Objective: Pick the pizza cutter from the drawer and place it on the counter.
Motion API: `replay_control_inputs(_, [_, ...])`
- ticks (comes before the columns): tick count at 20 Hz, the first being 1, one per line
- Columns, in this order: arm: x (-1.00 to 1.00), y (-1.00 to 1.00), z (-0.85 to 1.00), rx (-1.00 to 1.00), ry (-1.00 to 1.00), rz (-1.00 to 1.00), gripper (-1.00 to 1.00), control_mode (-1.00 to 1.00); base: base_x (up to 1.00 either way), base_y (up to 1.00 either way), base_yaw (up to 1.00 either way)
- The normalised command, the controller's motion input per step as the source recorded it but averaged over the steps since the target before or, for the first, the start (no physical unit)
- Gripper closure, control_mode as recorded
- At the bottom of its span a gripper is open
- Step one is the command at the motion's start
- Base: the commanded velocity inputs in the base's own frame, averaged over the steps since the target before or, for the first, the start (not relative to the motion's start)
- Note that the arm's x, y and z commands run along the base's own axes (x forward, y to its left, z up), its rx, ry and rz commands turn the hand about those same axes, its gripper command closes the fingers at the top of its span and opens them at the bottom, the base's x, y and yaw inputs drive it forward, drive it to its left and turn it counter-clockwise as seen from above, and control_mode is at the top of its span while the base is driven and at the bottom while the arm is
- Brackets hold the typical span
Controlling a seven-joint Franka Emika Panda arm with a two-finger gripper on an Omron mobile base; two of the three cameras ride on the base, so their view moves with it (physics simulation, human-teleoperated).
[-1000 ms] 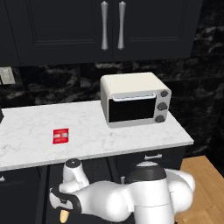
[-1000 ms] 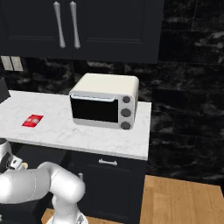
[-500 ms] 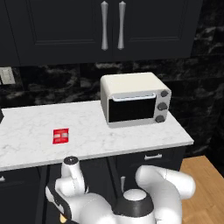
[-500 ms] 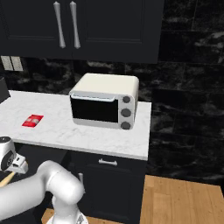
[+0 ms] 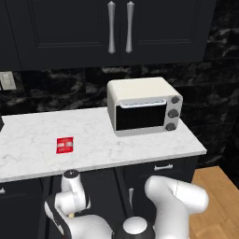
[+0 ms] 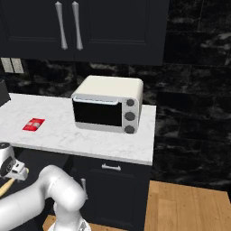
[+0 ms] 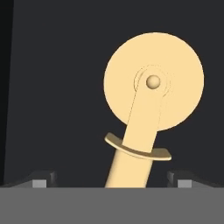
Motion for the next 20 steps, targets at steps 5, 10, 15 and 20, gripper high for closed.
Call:
replay_control_inputs(5, [0.0,0.01,-0.21,0.0,0.0,0.0,-1.0,-1.0,0.0,0.0,0.0])
replay_control_inputs(10, [0.0,0.0,-0.01,0.0,0.0,0.0,-1.0,-1.0,0.0,0.0,0.0])
replay_control_inputs(15, [0.0,0.0,0.0,0.0,0.0,0.0,1.0,-1.0,0.0,0.0,0.0])
replay_control_inputs(20, [0.0,0.0,0.0,0.0,0.0,0.0,1.0,-1.0,0.0,0.0,0.0])
